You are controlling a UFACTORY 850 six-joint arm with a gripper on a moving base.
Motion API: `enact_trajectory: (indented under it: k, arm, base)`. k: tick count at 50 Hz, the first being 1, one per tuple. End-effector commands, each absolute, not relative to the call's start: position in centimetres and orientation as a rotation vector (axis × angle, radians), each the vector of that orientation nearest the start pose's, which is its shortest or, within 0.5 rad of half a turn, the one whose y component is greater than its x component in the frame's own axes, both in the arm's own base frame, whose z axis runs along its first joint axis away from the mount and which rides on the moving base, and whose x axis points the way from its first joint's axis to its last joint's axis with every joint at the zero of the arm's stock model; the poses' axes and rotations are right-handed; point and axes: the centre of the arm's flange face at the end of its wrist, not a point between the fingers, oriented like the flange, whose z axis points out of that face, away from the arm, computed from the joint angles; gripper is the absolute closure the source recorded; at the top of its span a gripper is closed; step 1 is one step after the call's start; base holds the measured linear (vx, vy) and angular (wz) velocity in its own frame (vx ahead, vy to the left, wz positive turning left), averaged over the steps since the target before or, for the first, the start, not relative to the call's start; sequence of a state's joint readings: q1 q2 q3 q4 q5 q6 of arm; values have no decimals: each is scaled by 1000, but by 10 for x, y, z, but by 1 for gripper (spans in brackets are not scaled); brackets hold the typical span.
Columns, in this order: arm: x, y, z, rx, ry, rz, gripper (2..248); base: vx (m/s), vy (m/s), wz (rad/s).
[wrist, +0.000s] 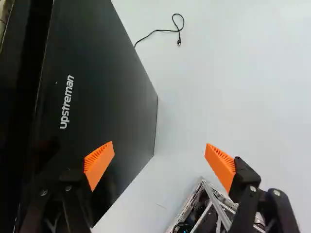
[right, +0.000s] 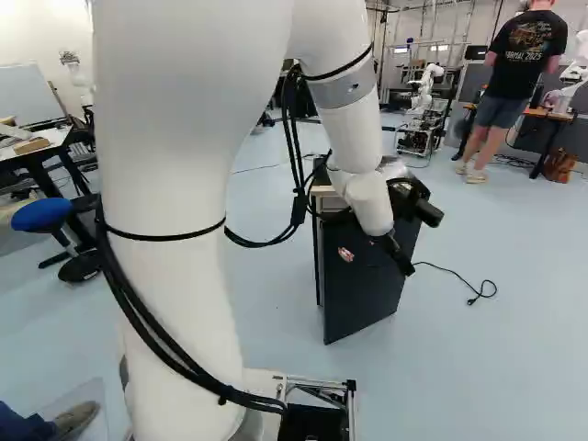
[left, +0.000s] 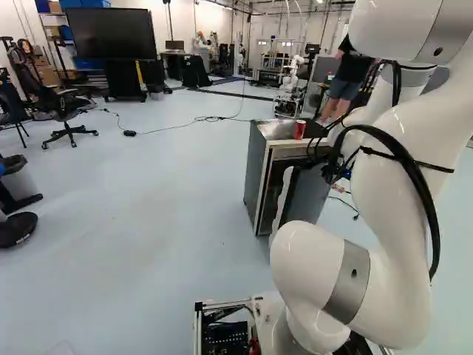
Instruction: Grab a drink from the fridge
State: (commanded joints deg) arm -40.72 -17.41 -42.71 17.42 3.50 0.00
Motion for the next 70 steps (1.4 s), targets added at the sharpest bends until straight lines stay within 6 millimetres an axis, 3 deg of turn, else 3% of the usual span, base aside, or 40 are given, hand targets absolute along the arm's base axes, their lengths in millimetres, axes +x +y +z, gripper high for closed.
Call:
enact_trajectory:
  k: [24,55,70]
  arm:
    - [354,-270,338,-2810,1433,-788,3]
    - [347,-215,339,-2941,1134,-795,3]
    - [360,-192,340,-2992,956,-827,3]
  base:
    - [0,0,0]
    - [0,0,0]
    - [0,0,0]
